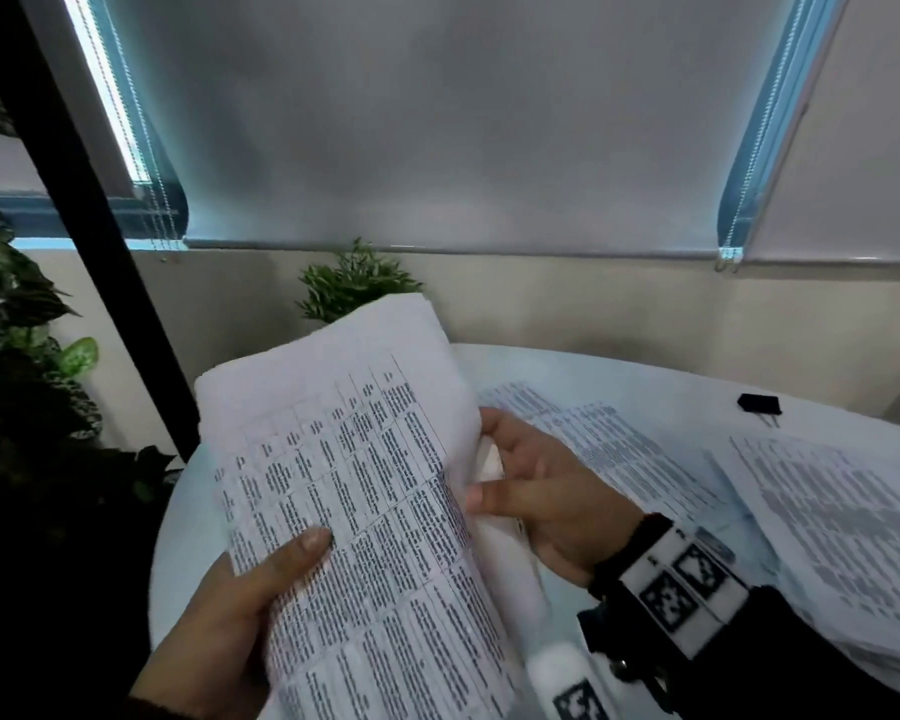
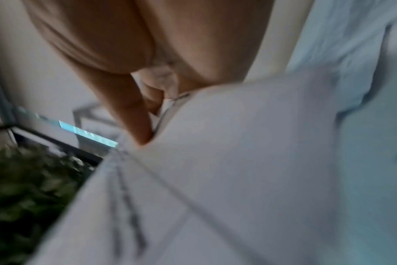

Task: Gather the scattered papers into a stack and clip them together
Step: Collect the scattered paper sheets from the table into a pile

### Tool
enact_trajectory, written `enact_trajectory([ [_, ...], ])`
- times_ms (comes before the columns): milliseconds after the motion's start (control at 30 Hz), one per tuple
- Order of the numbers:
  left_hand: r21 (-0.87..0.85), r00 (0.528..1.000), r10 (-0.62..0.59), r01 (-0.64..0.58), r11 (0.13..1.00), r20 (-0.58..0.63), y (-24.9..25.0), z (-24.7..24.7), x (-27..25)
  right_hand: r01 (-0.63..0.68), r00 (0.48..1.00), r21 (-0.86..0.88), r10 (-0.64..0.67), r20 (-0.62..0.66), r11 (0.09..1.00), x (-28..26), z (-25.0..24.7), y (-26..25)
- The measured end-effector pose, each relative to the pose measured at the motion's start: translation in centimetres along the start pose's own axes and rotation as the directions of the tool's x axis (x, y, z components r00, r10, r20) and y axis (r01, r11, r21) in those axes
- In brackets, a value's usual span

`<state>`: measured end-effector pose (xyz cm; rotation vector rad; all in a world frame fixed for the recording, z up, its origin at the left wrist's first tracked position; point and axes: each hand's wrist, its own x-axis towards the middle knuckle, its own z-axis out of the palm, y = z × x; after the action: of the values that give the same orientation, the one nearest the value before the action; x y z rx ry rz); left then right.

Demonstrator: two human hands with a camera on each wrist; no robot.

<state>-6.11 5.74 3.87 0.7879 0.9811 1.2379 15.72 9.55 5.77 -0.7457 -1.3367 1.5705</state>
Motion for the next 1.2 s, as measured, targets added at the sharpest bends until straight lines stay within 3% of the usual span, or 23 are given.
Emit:
enact_trajectory([
  [33, 0.079, 0.996, 0.041, -0.035, 0.996, -0.079, 0.0, -1.4, 0.7, -0.062, 0.995, -0.192, 0.045, -0.09, 0.979, 0.7, -0.8, 0.4],
  [100, 0.264, 0.979, 0.064, -0.012, 0.964, -0.192, -0.2, -4.4, 1.6, -0.259, 0.951, -0.542, 0.112, -0.289, 0.799, 1.9, -3.4, 1.3],
  [133, 0.361, 0.968, 0.067, 0.026, 0.932, -0.241, -0.5, -5.8, 1.9, -0.381, 0.914, -0.679, 0.144, -0.38, 0.628, 2.3, -5.0, 1.7],
  [167, 0.449, 0.957, 0.072, 0.064, 0.891, -0.279, -0.8, -7.0, 2.0, -0.502, 0.864, -0.771, 0.186, -0.468, 0.392, 2.7, -6.7, 2.1],
  [233, 0.532, 0.934, 0.082, 0.125, 0.837, -0.349, -1.5, -8.8, 2.4, -0.639, 0.731, -0.766, 0.261, -0.631, -0.063, 2.8, -9.6, 2.8],
  [267, 0.529, 0.922, 0.079, 0.147, 0.836, -0.38, -1.8, -9.3, 2.6, -0.665, 0.669, -0.724, 0.284, -0.687, -0.183, 2.7, -10.7, 3.0],
  [333, 0.494, 0.89, 0.062, 0.192, 0.848, -0.452, -2.4, -9.6, 3.1, -0.695, 0.577, -0.663, 0.335, -0.745, -0.277, 2.2, -11.9, 3.2],
  [400, 0.431, 0.878, 0.037, 0.198, 0.88, -0.477, -2.7, -9.4, 3.5, -0.696, 0.544, -0.643, 0.35, -0.763, -0.32, 1.8, -12.4, 3.3],
  [500, 0.489, 0.937, 0.055, 0.129, 0.863, -0.344, -2.6, -9.0, 3.4, -0.655, 0.57, -0.643, 0.298, -0.765, -0.397, 1.9, -12.2, 3.4],
  [600, 0.61, 0.972, 0.067, 0.086, 0.788, -0.224, -2.4, -9.5, 3.4, -0.678, 0.543, -0.634, 0.329, -0.773, -0.372, 2.4, -12.6, 3.7],
  [667, 0.548, 0.968, 0.047, 0.098, 0.83, -0.245, -2.7, -10.1, 3.9, -0.681, 0.532, -0.633, 0.345, -0.773, -0.369, 3.0, -12.8, 4.1],
  [800, 0.405, 0.97, -0.074, 0.164, 0.9, -0.23, -3.6, -10.6, 4.2, -0.618, 0.592, -0.636, 0.259, -0.763, -0.462, 3.5, -12.1, 4.9],
  [900, 0.516, 0.977, -0.052, 0.155, 0.842, -0.209, -4.4, -10.6, 4.4, -0.589, 0.624, -0.625, 0.203, -0.754, -0.513, 3.6, -11.7, 4.5],
  [967, 0.59, 0.976, 0.006, 0.127, 0.797, -0.218, -4.2, -10.3, 4.1, -0.642, 0.625, -0.612, 0.147, -0.766, -0.462, 3.9, -11.0, 3.5],
  [1000, 0.601, 0.974, 0.024, 0.119, 0.79, -0.224, -4.2, -10.4, 4.2, -0.651, 0.645, -0.625, 0.12, -0.754, -0.429, 4.2, -10.1, 3.0],
  [1067, 0.564, 0.964, 0.04, 0.121, 0.817, -0.264, -4.1, -10.4, 4.3, -0.588, 0.762, -0.727, 0.059, -0.645, -0.353, 4.7, -6.6, 2.3],
  [1133, 0.463, 0.943, 0.034, 0.13, 0.877, -0.33, -3.8, -10.1, 4.8, -0.397, 0.901, -0.89, 0.088, -0.424, -0.224, 4.9, -1.3, 2.9],
  [1200, 0.37, 0.946, -0.058, 0.181, 0.911, -0.32, -3.6, -9.5, 5.0, -0.166, 0.97, -0.984, 0.169, -0.174, -0.063, 4.7, 4.8, 4.6],
])
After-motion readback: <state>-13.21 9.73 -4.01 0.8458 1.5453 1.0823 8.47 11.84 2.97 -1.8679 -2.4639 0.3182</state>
